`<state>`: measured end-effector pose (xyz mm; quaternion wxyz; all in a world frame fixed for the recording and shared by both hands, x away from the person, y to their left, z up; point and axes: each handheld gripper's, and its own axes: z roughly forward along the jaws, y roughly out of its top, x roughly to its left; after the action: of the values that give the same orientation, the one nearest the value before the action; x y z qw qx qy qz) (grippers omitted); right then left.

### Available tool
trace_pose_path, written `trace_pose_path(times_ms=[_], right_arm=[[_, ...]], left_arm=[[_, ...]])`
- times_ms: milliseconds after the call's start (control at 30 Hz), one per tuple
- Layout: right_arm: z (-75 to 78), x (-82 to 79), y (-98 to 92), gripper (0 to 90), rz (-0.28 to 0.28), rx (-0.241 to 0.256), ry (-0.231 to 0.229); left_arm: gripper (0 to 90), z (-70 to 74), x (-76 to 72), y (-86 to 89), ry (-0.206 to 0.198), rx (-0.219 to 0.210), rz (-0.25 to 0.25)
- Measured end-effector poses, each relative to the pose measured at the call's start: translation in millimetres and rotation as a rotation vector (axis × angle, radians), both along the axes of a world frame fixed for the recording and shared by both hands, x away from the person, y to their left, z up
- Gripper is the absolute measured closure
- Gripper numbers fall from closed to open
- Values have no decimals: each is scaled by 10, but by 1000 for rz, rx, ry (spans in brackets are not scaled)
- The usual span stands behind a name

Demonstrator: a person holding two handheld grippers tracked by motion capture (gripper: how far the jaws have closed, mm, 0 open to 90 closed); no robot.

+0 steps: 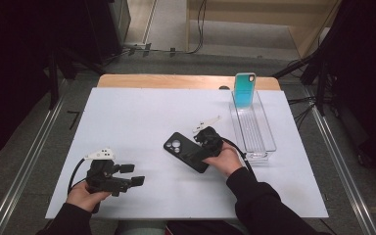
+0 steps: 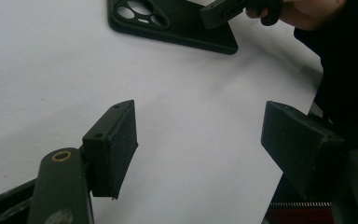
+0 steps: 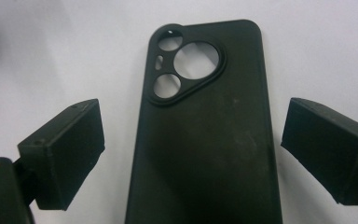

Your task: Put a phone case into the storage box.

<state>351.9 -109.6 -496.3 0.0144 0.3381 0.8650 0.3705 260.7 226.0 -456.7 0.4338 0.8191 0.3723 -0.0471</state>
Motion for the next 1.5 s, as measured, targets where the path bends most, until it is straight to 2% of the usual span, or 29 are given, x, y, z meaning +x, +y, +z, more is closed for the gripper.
trace_pose_path(times_ms=[200, 367, 433, 667, 767, 833, 967, 1000, 1067, 1133, 1267, 1333, 1400, 1500], right_arm=[[-71, -1, -1, 42, -7, 15, -11], [-120, -6, 28, 42, -9, 7, -12], [-157, -2, 37, 42, -5, 8, -8], [-203, -46, 42, 42, -12, 17, -56], [-216, -81, 67, 42, -13, -11, -90], [-227, -98, 78, 48, -16, -18, -111], [-233, -130, 100, 76, -30, -42, -135], [-233, -138, 100, 104, -37, -52, -148], [-235, -145, 96, 104, -40, -52, -153], [-236, -152, 106, 103, -39, -65, -164], [-240, -180, 143, 103, -38, -101, -192], [-241, -182, 144, 105, -40, -102, -194], [-241, -184, 143, 111, -40, -101, -194], [-239, -180, 136, 120, -38, -94, -193]], left_arm=[[267, 1, -2, -5, 0, 1, -3], [267, 2, -2, -3, -2, 0, -1], [267, 8, -5, -2, -16, 5, 2], [267, 17, -16, -3, -44, -2, 9], [267, 20, -21, -1, -55, -4, 11], [267, 19, -18, 0, -46, -3, 14], [265, 16, -13, 6, -19, -48, 41], [250, 21, -14, 10, -20, -60, 48], [246, 28, -15, 18, -36, -78, 61], [246, 31, -14, 29, -47, -77, 68], [245, 19, -7, 27, -35, -50, 60], [246, 21, -17, 18, -52, -44, 54], [246, 27, -14, 19, -34, -58, 40], [248, 33, -12, 21, -26, -52, 31]])
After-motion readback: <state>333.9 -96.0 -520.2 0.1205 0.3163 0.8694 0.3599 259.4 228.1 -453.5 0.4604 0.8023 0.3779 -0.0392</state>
